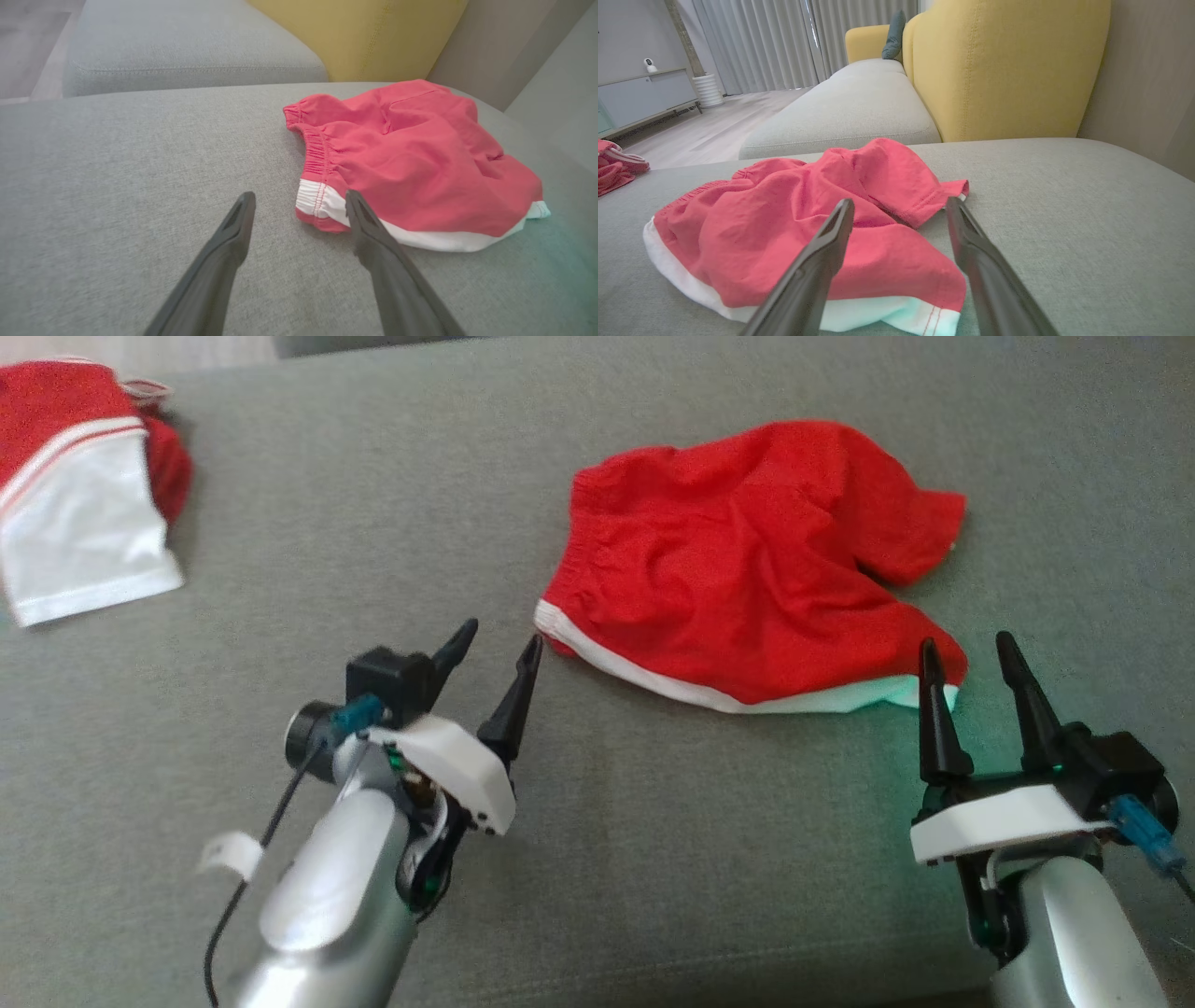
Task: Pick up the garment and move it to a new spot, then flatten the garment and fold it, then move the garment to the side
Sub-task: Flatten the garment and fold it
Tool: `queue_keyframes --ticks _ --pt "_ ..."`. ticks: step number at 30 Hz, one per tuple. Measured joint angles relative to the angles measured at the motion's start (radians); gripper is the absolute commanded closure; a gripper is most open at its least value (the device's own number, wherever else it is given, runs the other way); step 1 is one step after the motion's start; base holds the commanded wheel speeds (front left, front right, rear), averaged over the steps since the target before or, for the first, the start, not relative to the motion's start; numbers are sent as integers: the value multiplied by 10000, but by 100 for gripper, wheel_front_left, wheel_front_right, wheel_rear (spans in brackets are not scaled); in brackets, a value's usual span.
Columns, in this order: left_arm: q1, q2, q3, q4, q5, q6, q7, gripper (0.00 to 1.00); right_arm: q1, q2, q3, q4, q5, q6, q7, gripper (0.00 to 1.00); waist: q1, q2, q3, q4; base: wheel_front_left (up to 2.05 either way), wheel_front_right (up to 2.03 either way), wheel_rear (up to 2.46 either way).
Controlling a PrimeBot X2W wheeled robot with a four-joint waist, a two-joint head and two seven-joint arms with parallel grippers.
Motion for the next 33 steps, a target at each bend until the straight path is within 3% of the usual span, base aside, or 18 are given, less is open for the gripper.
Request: queue_keyframes --ticks 11,21,26,33 --pt "-927 58 -109 700 -600 -184 115 0 -335 0 54 19 163 0 -90 0 1 0 803 -761 0 0 0" --pt "-1085 188 -1058 765 -1005 -194 59 0 -411 0 54 82 244 0 -94 0 0 0 915 -890 0 0 0" --pt "-1124 472 -1655 560 -1436 -196 69 0 -414 0 59 67 249 0 -119 0 0 0 978 -926 0 0 0" --pt "-1623 884 -1708 855 -1778 -196 58 0 -423 0 86 -25 253 0 -121 0 0 0 1118 -1056 0 0 0"
